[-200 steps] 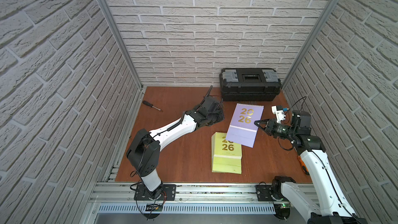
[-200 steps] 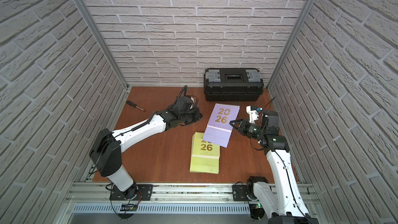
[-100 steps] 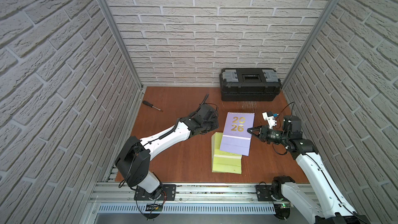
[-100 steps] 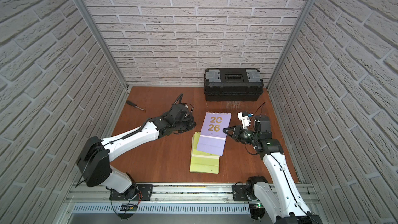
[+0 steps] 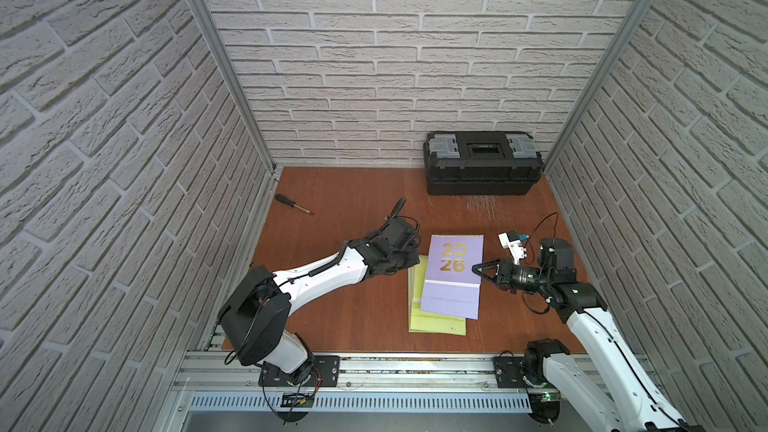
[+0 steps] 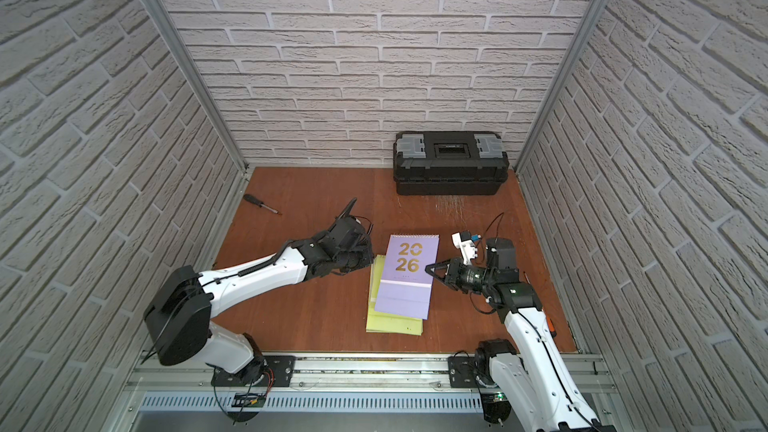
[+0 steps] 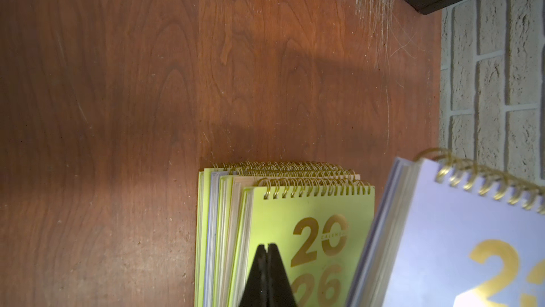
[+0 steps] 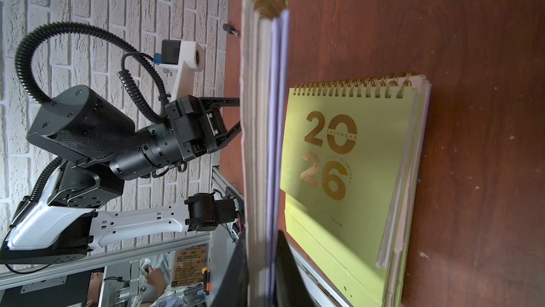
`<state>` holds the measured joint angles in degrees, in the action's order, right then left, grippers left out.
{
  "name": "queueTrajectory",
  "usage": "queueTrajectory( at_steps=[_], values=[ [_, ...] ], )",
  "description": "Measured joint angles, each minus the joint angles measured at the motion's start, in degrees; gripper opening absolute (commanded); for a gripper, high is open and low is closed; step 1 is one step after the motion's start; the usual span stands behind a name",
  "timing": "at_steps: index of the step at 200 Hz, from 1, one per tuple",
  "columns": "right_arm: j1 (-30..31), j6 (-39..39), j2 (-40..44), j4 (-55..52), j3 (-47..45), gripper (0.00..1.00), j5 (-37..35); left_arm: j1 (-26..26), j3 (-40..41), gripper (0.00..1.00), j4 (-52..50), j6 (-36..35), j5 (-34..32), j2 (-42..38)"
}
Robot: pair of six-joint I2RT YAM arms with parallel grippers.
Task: Stack the calendars
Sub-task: Place the calendar at the calendar.
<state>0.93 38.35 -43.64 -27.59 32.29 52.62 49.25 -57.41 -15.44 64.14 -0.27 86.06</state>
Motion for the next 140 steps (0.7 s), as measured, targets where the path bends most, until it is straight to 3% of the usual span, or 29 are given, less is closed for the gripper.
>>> queueTrajectory(
  at_steps=[140],
  values=[
    [5.9,3.7,-2.3,12.1,-9.1,0.03,0.4,1.3,4.3,0.00,-0.1,1.6,-1.9,-1.4]
  ],
)
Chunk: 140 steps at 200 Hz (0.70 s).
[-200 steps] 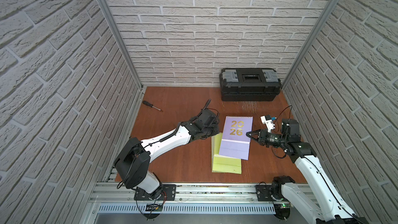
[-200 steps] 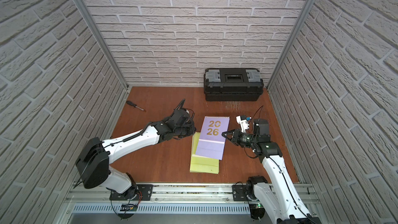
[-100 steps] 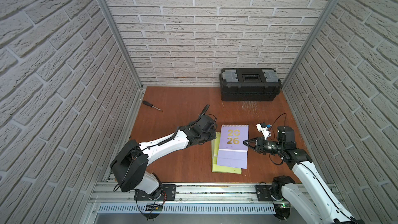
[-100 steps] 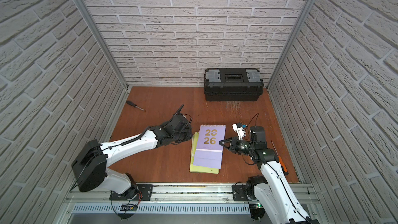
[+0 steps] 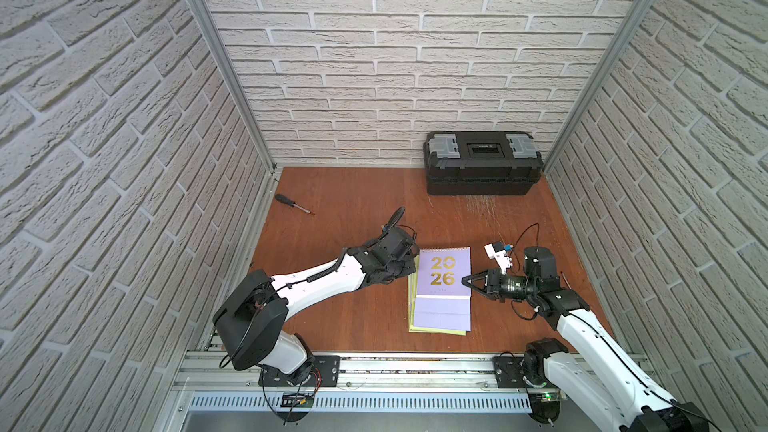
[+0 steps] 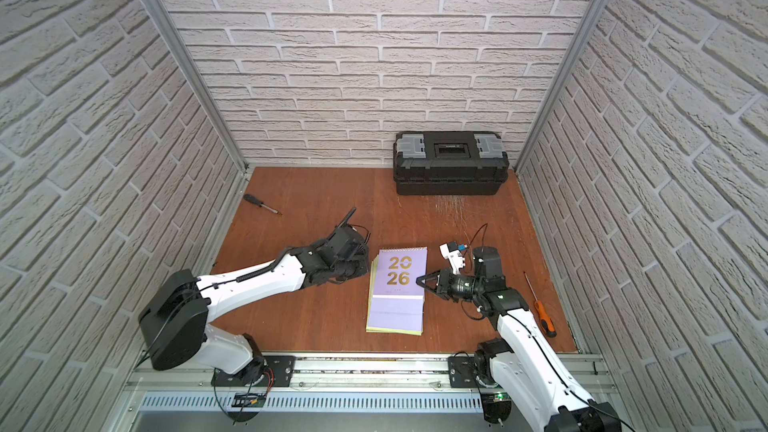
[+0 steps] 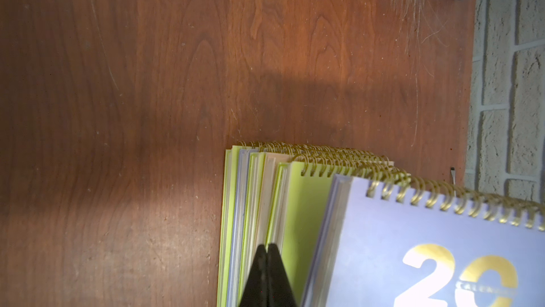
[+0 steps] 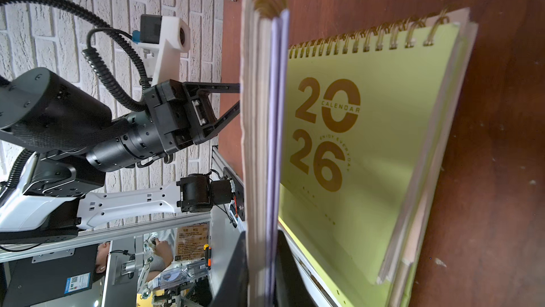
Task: Stack the calendars
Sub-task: Place the calendar at the calendar.
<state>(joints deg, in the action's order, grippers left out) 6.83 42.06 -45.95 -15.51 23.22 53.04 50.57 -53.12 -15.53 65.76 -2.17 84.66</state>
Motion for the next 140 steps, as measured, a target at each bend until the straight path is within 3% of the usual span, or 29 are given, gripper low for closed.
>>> queueTrajectory(
  at_steps=[140],
  values=[
    [1.2,0.7,-4.4,5.8,-2.3,0.03,-1.2,0.2,0.5,0.00,0.3,0.5,0.1,1.1]
  ],
)
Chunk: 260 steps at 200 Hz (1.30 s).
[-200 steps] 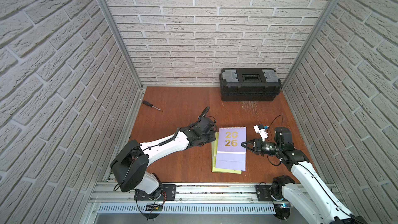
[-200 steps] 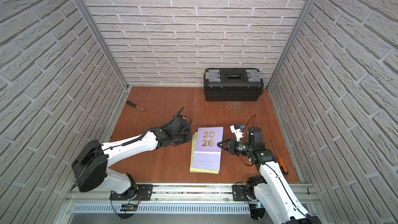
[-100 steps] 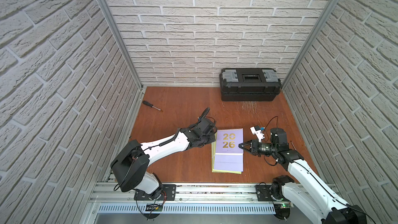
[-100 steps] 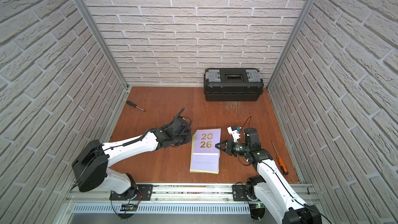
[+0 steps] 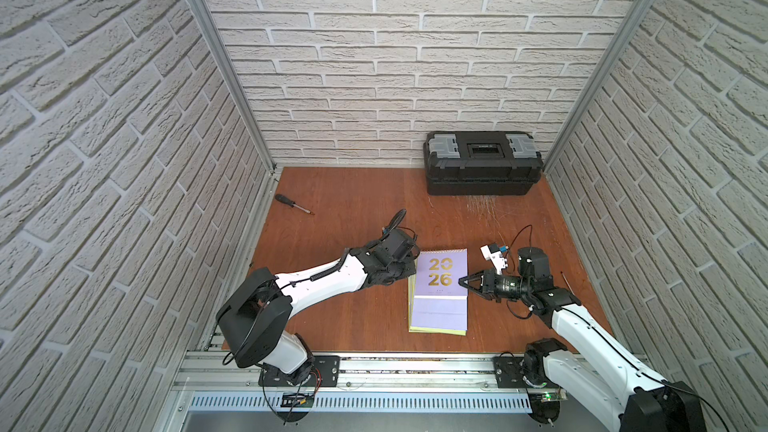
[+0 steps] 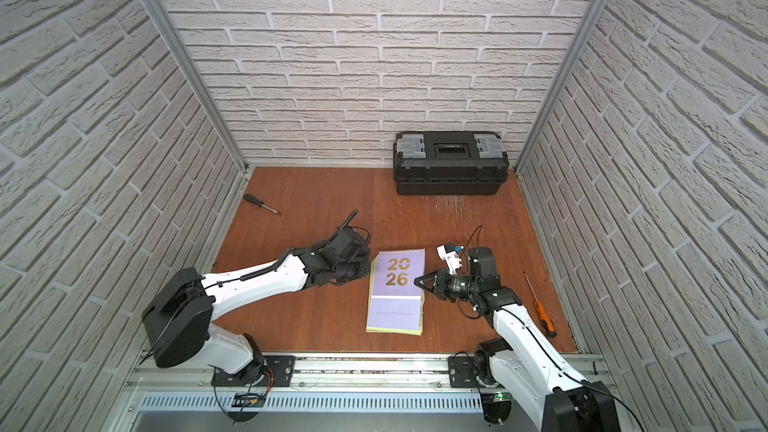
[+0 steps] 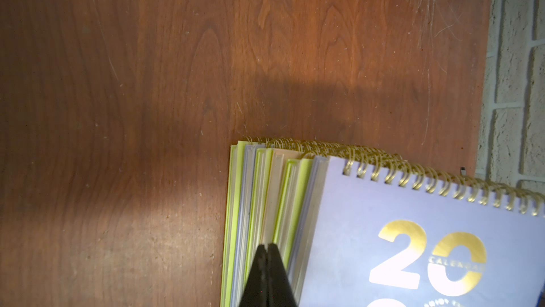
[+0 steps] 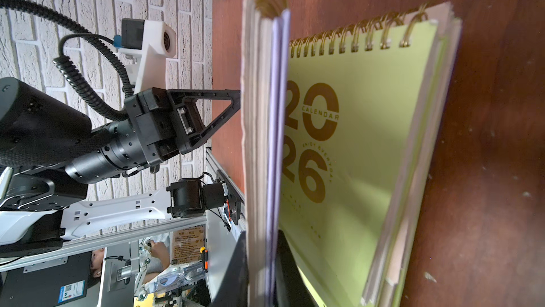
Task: Stack the calendars
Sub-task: Place the calendar at the calendar.
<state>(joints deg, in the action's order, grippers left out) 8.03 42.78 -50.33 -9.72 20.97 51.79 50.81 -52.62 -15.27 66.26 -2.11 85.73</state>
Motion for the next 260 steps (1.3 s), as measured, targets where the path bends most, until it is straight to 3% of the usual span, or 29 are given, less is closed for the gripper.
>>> queueTrajectory(
  at_steps=[48,260],
  values=[
    [0.1,-0.8,-0.4,0.1,-0.1,0.03,-0.3,0.0,0.5,0.00,0.0,0.0,0.0,0.1],
    [0.3,-7.4,-4.7,-6.6,0.9,0.29,-6.0,0.0,1.1,0.00,0.3,0.4,0.0,0.3]
  ],
)
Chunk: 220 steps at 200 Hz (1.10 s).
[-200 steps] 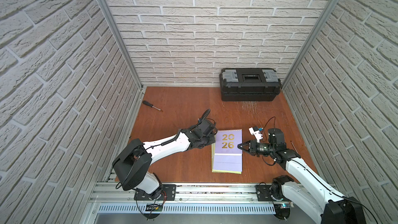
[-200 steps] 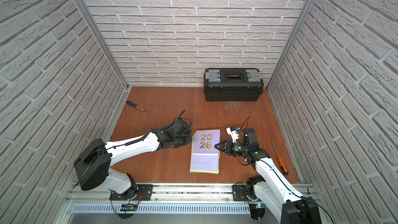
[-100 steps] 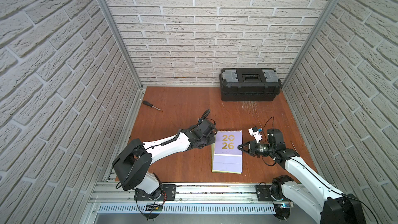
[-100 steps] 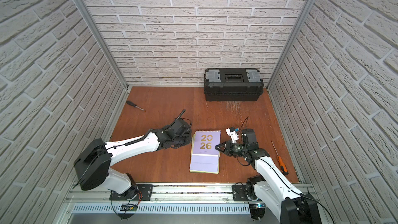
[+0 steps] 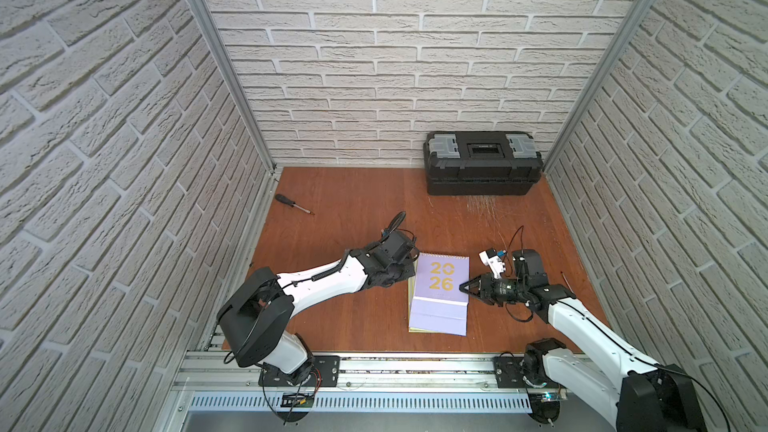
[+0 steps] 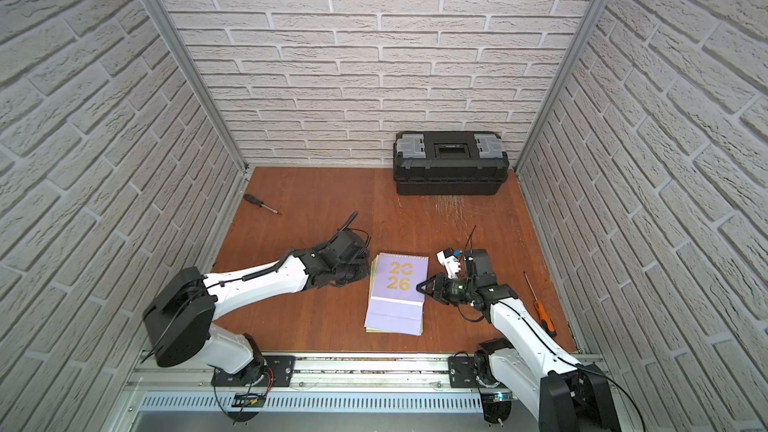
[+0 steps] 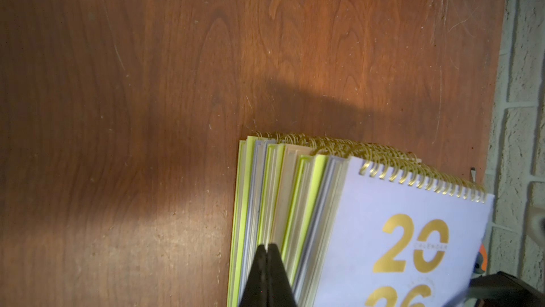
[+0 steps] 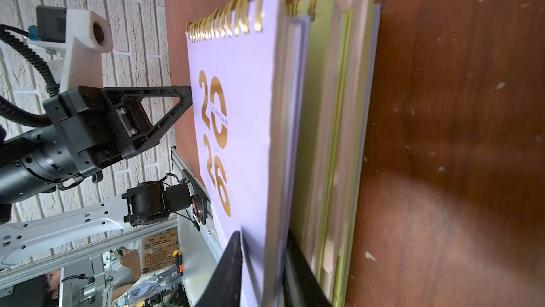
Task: Stack the calendars
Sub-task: Place the calendar at the calendar.
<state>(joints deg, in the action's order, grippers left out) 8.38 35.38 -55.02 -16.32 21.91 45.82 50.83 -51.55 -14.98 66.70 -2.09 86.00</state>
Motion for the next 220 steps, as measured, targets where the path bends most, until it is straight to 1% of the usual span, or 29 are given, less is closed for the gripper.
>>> queueTrajectory(
  at_steps=[13,45,71,98,130,148,172,197,220],
  values=[
    [0.0,-0.6,-0.3,-0.9,0.8,0.35,-0.7,0.0,0.2,0.00,0.0,0.0,0.0,0.0],
    [0.0,-3.4,-0.9,-5.3,4.2,0.41,-3.6,0.0,0.3,0.00,0.0,0.0,0.0,0.0],
    [0.0,-6.3,-1.4,-9.4,7.4,0.43,-6.3,0.0,0.3,0.00,0.0,0.0,0.0,0.3],
    [0.1,-8.2,-1.8,-12.9,10.0,0.43,-9.4,0.0,0.3,0.00,0.0,0.0,0.0,0.5],
    [0.2,-9.5,-3.4,-18.2,14.3,0.43,-16.8,-0.2,0.3,0.00,-0.2,-0.1,0.0,0.8],
    [0.4,-10.0,-5.9,-20.8,17.2,0.43,-21.9,-0.3,0.1,0.00,-0.5,-0.3,0.0,1.4],
    [0.5,-10.7,-11.0,-22.2,20.0,0.43,-26.7,-0.6,-0.5,0.00,-1.5,-0.6,0.0,3.1],
    [0.6,-11.5,-16.7,-22.3,22.1,0.43,-28.9,-1.3,-1.3,0.00,-2.3,-1.0,0.0,4.6],
    [0.7,-12.3,-21.5,-21.8,23.8,0.43,-29.6,-2.2,-2.2,0.00,-3.0,-1.3,0.0,5.5]
  ],
)
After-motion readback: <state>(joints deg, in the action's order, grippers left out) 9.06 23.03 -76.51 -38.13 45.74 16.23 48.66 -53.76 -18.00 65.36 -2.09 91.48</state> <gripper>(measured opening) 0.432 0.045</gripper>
